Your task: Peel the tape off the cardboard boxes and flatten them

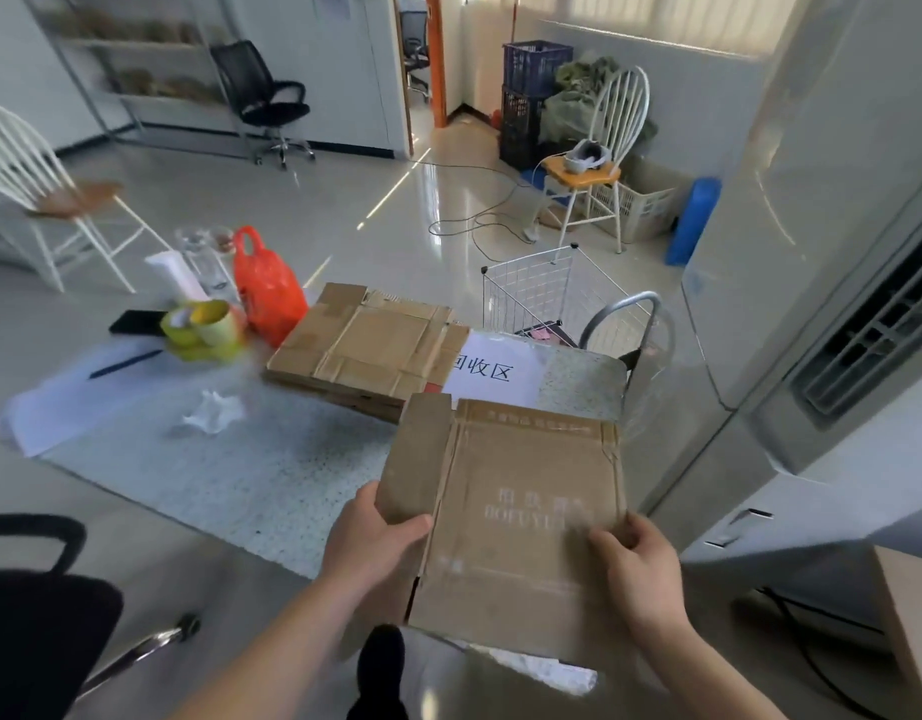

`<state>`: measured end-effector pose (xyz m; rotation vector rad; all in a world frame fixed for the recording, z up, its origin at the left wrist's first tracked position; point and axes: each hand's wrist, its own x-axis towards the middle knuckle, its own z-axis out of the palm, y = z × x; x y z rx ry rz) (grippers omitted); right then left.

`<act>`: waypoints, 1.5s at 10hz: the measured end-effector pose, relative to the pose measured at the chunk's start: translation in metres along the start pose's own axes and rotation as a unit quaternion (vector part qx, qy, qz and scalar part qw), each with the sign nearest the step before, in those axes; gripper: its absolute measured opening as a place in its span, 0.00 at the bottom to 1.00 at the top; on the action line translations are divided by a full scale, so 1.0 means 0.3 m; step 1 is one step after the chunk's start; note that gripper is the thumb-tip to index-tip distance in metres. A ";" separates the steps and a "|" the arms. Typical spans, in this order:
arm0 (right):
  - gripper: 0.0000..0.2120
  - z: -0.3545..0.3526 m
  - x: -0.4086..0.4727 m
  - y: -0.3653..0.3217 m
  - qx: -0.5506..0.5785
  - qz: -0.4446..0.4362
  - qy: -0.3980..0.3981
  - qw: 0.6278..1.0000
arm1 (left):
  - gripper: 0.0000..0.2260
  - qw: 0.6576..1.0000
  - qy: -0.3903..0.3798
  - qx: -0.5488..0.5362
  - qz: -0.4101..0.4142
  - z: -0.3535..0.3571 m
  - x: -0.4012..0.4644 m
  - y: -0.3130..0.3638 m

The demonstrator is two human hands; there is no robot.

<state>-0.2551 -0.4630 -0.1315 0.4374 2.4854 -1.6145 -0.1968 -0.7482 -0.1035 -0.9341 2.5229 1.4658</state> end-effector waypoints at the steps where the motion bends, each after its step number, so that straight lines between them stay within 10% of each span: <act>1: 0.14 0.091 0.057 -0.053 -0.028 -0.002 0.007 1.000 | 0.29 1.000 0.000 0.003 0.006 -0.046 0.114 -0.008; 4: 0.14 0.493 0.320 -0.346 -0.078 -0.019 0.038 0.996 | 0.41 0.998 -0.023 -0.052 0.008 -0.246 0.701 0.020; 8: 0.17 1.065 0.671 -0.666 -0.183 -0.044 0.049 0.981 | 0.31 0.972 0.008 0.224 0.072 -0.554 1.384 0.065; 9: 0.38 1.168 0.711 -0.603 -0.371 -0.072 0.009 0.926 | 0.30 0.938 -0.050 0.325 0.110 -0.487 1.445 0.023; 11: 0.34 1.264 0.717 -0.474 -0.485 -0.151 -0.056 0.859 | 0.33 0.858 -0.110 0.470 0.174 -0.354 1.472 -0.085; 15: 0.28 1.149 0.759 -0.519 -0.372 -0.176 -0.136 0.901 | 0.33 0.842 -0.127 0.512 0.114 -0.347 1.445 0.064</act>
